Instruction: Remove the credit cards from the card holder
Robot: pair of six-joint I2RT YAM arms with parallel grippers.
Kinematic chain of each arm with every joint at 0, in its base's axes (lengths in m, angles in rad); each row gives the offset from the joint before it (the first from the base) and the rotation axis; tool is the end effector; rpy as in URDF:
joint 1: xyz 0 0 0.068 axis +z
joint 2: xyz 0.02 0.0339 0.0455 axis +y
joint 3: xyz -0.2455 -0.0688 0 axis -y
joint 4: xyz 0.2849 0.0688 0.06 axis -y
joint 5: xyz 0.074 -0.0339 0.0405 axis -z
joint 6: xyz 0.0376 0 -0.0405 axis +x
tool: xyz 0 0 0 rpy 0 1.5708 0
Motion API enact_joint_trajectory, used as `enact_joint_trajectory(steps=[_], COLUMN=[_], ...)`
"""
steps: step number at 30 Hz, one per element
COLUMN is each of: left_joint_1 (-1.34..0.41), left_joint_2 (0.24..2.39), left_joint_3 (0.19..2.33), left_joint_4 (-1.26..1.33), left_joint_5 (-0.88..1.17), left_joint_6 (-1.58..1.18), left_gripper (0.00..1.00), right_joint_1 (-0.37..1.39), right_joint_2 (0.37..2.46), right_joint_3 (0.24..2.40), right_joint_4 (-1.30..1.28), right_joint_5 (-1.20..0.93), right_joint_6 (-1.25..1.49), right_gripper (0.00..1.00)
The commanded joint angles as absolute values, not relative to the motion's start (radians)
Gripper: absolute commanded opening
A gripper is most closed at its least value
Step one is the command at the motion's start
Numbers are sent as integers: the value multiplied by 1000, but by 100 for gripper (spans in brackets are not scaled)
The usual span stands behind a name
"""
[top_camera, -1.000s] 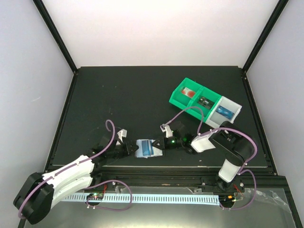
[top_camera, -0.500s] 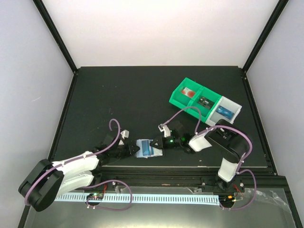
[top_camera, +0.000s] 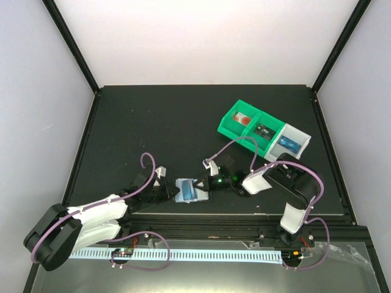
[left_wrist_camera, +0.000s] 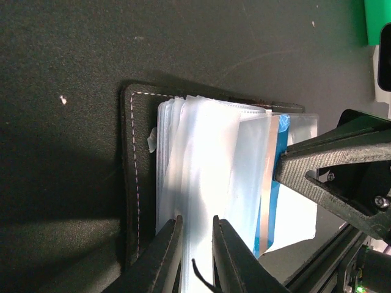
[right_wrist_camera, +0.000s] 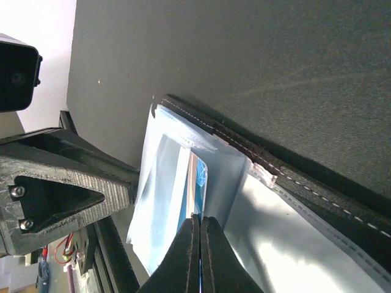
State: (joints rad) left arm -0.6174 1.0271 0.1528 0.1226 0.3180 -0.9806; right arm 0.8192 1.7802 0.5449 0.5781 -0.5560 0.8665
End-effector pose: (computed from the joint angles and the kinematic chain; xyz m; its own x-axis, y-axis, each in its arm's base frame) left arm 0.1579 -0.1265 0.0686 -0.9215 -0.3136 -0.2292 -0.0529 0.6859 -0.7258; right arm 0.1940 0.2366 0.0397 -0.9604 -0.0797 -0.2669 -0.2687 0.5180 0.8121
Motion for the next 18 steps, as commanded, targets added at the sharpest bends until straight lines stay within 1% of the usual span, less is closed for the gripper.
enact_joint_trajectory(steps=[1, 10, 15, 18], left_joint_1=[-626, -628, -628, -629], left_joint_2=[1015, 990, 961, 944], left_joint_3=[134, 139, 132, 127], left_joint_4=[106, 66, 46, 35], left_joint_5=[269, 242, 231, 226], left_joint_6=[-977, -974, -975, -976], left_gripper=[15, 16, 18, 18], right_joint_1=[818, 787, 785, 784], right_joint_2=[1759, 1702, 1680, 1689], right_joint_3=[533, 482, 477, 473], right_joint_4=[567, 545, 499, 530], right_joint_5=[-543, -521, -481, -512], right_joint_6=[851, 847, 857, 867], right_gripper=[1, 1, 1, 2])
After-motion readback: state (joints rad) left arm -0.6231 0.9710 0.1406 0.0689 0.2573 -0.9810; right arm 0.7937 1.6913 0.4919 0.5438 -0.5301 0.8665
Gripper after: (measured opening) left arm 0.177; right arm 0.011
